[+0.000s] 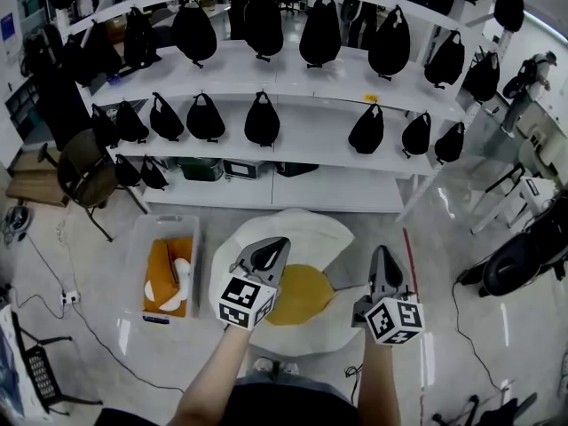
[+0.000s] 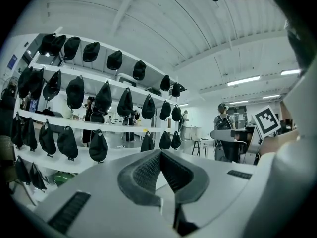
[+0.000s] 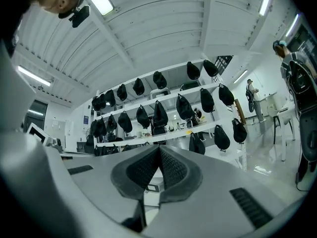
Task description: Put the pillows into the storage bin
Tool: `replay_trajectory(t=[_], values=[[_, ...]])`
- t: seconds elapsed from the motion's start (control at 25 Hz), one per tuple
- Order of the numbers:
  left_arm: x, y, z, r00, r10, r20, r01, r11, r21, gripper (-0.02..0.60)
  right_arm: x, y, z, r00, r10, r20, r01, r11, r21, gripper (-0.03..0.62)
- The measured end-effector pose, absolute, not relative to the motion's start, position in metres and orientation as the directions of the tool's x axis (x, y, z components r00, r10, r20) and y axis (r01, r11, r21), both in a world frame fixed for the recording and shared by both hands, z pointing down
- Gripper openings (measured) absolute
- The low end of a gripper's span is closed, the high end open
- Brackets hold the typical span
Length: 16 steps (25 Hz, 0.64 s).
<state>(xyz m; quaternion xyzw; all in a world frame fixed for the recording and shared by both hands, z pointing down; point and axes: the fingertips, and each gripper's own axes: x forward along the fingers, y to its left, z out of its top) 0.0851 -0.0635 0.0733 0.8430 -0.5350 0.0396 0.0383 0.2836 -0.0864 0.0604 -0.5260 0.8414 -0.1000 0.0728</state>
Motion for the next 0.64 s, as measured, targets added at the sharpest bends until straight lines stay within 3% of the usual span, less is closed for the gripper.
replay_trajectory(t=[0.36,0.64], values=[[0.089,-0.054,0.076,0.425,-0.897,0.125,-0.905,-0.425,0.025,0.02,0.275,-0.079,0.061,-0.468,-0.884,0.015,-0.872,0.459,-0.171,0.002],[0.083,-0.049,0.079,0.419,-0.899,0.128,-0.908,-0.418,0.039,0.02,0.273,-0.074,0.068,-0.468,-0.883,0.021,-0.865,0.454,-0.213,0.002]])
